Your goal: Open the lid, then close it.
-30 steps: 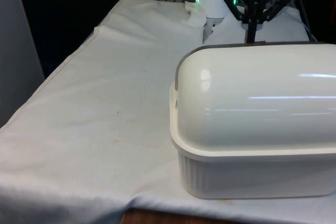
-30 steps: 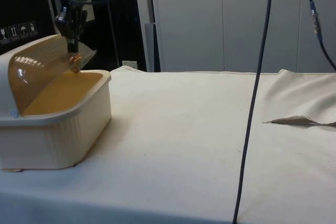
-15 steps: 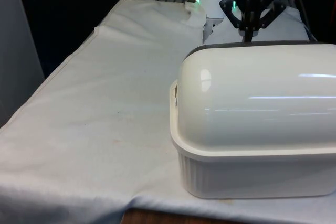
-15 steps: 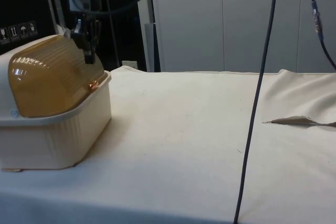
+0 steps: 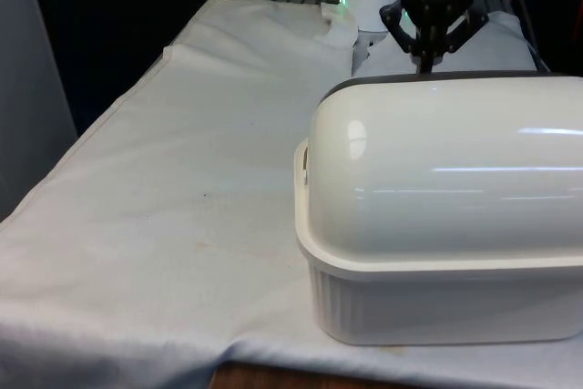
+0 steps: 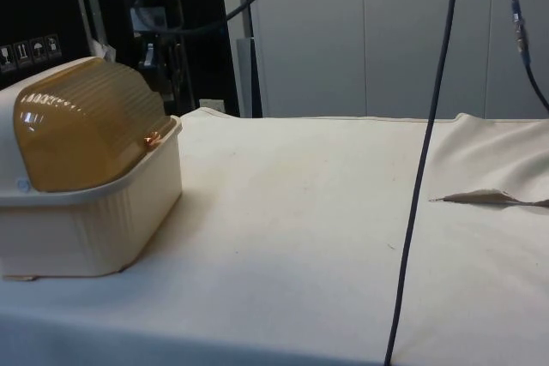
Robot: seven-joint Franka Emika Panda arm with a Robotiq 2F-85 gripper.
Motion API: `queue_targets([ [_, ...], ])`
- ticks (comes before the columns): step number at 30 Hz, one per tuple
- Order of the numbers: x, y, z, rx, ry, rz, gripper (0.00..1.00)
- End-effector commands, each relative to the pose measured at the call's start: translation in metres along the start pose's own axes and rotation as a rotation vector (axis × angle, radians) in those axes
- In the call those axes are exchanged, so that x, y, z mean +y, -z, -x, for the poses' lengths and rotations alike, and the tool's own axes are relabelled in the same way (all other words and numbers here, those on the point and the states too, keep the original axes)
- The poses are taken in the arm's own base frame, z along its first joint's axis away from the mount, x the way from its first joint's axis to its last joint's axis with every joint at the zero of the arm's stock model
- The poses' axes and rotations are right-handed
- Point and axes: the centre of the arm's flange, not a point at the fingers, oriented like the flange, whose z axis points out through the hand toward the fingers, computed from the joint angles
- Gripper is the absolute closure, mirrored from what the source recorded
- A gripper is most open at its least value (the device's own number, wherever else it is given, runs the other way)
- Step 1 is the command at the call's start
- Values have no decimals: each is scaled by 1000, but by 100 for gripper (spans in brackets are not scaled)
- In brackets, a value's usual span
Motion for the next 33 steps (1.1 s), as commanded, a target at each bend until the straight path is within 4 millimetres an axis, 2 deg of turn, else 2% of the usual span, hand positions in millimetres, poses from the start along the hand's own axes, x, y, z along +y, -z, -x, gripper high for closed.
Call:
queue_targets([
  [1,0,4,4,-6,1,2,100],
  [7,1,13,11,-26,0,-3,100],
  [16,1,14,15,-34,-3,-7,100],
  [18,1,15,15,-33,-3,-7,97],
  [23,1,15,14,-32,-2,-7,70],
  [24,1,15,15,-34,-2,-7,66],
  [25,1,14,14,-34,-2,-7,66],
  [29,1,14,13,-33,-2,-7,47],
  [30,1,14,13,-33,-2,-7,35],
  [33,1,14,13,-33,-2,-7,21],
])
